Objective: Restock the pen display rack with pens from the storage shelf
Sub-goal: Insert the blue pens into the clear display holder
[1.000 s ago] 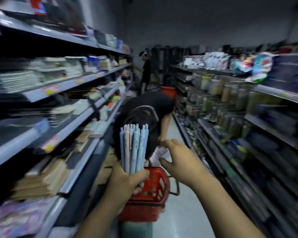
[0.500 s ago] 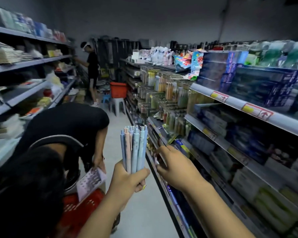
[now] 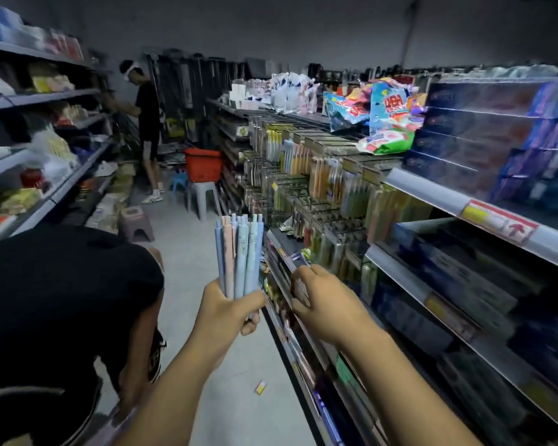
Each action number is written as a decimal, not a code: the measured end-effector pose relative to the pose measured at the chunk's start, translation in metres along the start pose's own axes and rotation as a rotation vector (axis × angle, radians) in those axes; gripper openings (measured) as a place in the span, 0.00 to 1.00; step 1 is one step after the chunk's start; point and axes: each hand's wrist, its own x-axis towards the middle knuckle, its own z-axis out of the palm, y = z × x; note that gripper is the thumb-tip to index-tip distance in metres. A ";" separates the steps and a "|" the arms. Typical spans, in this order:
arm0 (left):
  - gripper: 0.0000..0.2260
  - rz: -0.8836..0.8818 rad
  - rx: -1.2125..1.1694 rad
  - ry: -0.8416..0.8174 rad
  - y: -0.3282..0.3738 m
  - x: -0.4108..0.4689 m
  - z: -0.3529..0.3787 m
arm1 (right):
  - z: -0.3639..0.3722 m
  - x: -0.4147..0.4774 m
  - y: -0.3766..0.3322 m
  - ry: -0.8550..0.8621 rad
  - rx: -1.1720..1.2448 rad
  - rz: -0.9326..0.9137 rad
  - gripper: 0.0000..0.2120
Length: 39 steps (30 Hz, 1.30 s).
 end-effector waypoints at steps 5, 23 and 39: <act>0.13 -0.015 0.044 0.053 -0.020 0.102 0.000 | 0.023 0.107 0.032 -0.029 0.038 -0.037 0.18; 0.08 0.022 0.124 0.323 -0.057 0.490 -0.061 | 0.111 0.555 0.078 -0.142 0.122 -0.296 0.24; 0.16 0.073 -0.004 0.457 -0.063 0.890 -0.233 | 0.210 0.971 0.012 -0.158 0.170 -0.310 0.23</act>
